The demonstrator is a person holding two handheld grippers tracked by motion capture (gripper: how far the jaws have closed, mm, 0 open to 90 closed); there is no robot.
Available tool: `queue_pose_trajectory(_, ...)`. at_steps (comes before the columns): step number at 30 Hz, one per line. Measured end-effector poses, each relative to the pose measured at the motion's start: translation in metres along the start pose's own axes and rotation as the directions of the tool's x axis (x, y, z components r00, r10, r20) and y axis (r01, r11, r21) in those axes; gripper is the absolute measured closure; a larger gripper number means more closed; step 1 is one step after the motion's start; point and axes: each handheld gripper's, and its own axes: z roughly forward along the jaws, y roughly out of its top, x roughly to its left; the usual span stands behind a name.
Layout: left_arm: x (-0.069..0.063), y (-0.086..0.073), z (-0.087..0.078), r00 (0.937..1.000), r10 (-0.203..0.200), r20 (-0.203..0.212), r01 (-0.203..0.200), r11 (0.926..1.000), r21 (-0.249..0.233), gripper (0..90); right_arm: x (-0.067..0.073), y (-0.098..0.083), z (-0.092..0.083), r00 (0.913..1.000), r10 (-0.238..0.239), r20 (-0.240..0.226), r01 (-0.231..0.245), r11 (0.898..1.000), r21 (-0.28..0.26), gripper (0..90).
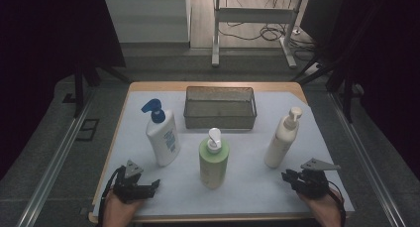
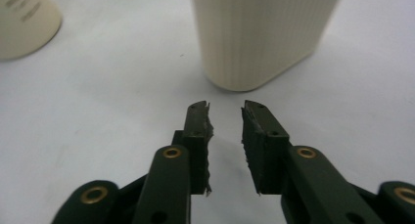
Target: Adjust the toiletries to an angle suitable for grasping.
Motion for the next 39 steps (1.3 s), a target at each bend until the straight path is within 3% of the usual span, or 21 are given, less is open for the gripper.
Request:
queue_pose_trajectory(3,0.0,0.0,0.0,1.0,0.0,0.0,0.0,1.0,0.0,12.3,0.003,0.003,0.002,0.9996,-0.003,-0.027,0.003,1.0,-0.006,77.1)
queue_pose_trajectory(13,0.0,0.0,0.0,1.0,0.0,0.0,0.0,1.0,-0.001,12.3,0.015,0.016,0.008,0.9991,-0.029,-0.031,0.028,0.999,-0.027,89.2)
queue_pose_trajectory(21,0.0,0.0,0.0,1.0,0.001,0.0,-0.001,1.0,-0.002,12.3,0.023,0.022,0.02,0.997,-0.071,-0.03,0.069,0.997,-0.043,89.5)
queue_pose_trajectory(31,0.0,0.0,0.0,1.0,0.001,0.0,-0.001,1.0,-0.002,12.3,0.029,0.032,0.034,0.9978,-0.058,-0.032,0.057,0.998,-0.022,89.4)
queue_pose_trajectory(39,0.0,0.0,0.0,1.0,0.001,0.0,-0.001,1.0,-0.002,12.4,0.032,0.041,0.043,0.9993,-0.034,0.017,0.035,0.998,-0.047,89.5)
